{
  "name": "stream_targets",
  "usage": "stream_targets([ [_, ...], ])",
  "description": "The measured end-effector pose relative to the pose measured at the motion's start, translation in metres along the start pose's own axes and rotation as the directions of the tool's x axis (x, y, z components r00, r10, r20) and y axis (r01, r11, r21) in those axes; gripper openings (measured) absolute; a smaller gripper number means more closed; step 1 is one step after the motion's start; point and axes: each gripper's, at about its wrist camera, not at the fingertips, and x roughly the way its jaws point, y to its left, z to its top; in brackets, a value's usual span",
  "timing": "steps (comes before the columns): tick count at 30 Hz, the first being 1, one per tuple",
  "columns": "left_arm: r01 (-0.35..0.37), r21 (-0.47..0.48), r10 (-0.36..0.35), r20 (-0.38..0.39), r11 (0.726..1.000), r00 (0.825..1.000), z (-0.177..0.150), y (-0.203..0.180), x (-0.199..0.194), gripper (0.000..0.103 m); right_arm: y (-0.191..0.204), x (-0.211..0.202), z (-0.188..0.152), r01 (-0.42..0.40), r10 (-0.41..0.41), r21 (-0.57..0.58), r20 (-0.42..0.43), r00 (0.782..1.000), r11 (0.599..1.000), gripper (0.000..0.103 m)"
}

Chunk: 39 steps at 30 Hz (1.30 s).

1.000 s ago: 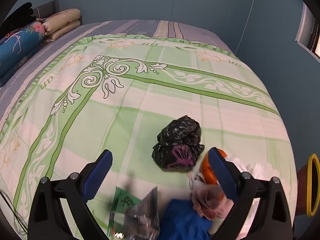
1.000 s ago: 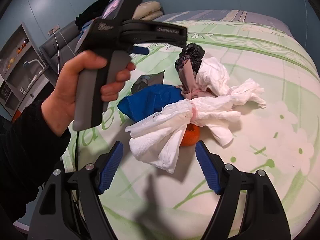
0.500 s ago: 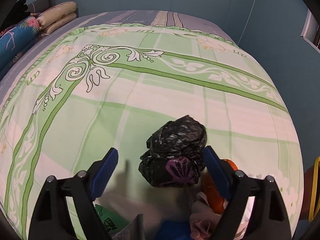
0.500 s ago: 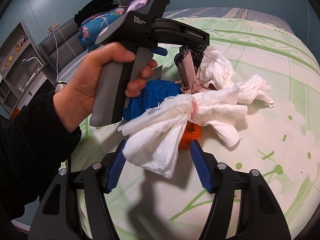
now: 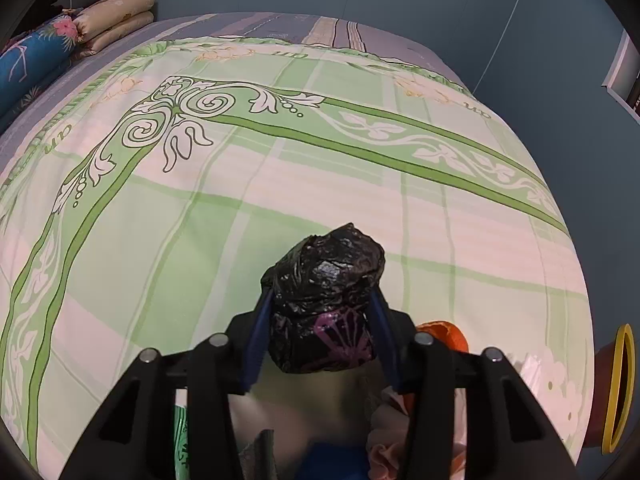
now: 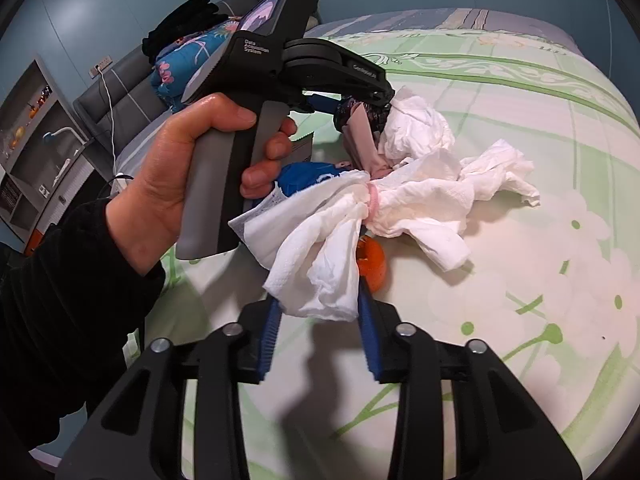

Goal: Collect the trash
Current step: 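Grasp the black plastic bag with left tool while right tool grasps white tissue, then lift the black bag in left tool while right tool lifts the white tissue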

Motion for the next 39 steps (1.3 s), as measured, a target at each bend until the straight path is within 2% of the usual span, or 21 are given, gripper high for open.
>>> stream_targets([
  [8, 0.03, -0.04, -0.03, 0.004, 0.999, 1.0, -0.001, 0.008, -0.01, 0.036, 0.006, -0.006, 0.0, 0.028, -0.028, -0.047, 0.013, 1.0, 0.998, 0.008],
  [12, 0.032, -0.059, -0.031, 0.022, 0.998, 0.999, 0.0, 0.014, -0.021, 0.036, 0.011, -0.012, -0.001, 0.047, -0.045, -0.075, 0.027, 0.999, 0.996, 0.003],
  [25, 0.048, -0.077, -0.04, 0.099, 0.996, 0.994, -0.002, 0.023, -0.071, 0.036, 0.019, -0.062, 0.003, 0.109, -0.093, -0.114, 0.135, 0.986, 0.988, 0.002],
  [39, 0.05, -0.094, -0.034, 0.167, 0.994, 0.985, -0.023, 0.038, -0.129, 0.036, 0.03, -0.108, -0.008, 0.158, -0.129, -0.135, 0.2, 0.971, 0.978, 0.002],
])
